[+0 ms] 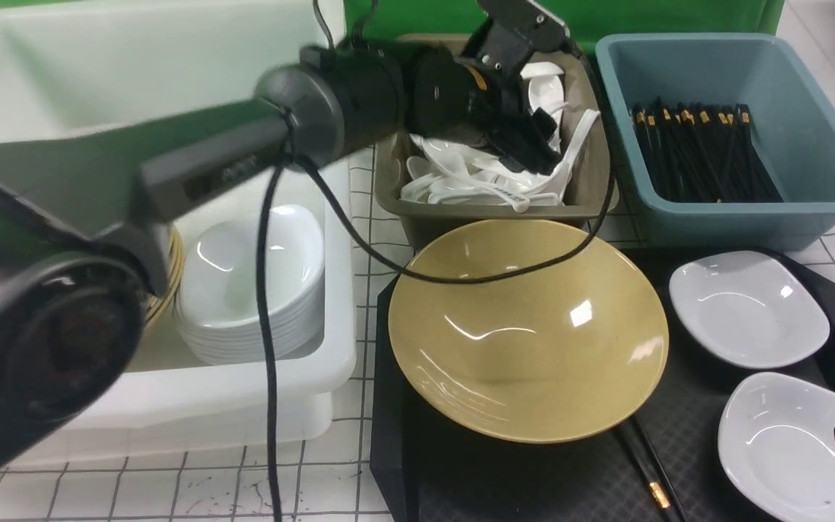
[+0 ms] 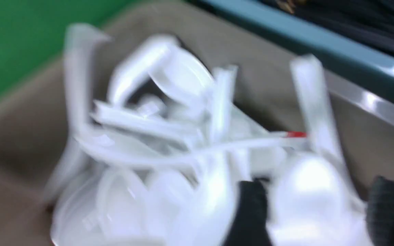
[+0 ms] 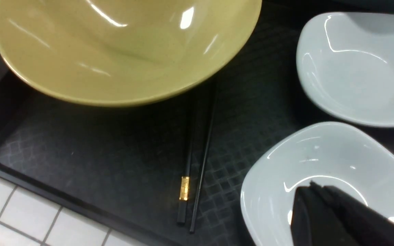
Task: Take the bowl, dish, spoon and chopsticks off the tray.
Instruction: Use the left arm to put the soup spoon into the small storage box in the middle, then use the left arm to grab the yellow noodle bowl on the left
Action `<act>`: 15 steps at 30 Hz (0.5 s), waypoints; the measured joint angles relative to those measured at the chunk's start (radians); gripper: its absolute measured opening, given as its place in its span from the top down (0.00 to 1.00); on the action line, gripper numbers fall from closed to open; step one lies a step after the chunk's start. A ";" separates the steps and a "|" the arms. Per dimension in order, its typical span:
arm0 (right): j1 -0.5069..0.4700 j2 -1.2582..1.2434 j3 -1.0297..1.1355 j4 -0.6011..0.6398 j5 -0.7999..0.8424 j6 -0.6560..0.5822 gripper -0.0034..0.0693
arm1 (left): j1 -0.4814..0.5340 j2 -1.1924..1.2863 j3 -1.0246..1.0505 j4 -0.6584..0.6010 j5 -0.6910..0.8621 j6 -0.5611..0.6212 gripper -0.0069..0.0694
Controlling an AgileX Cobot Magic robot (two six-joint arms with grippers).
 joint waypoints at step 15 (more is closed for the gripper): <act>0.000 0.000 0.000 0.004 0.000 -0.001 0.89 | -0.062 -0.024 -0.079 0.254 0.778 -0.366 0.31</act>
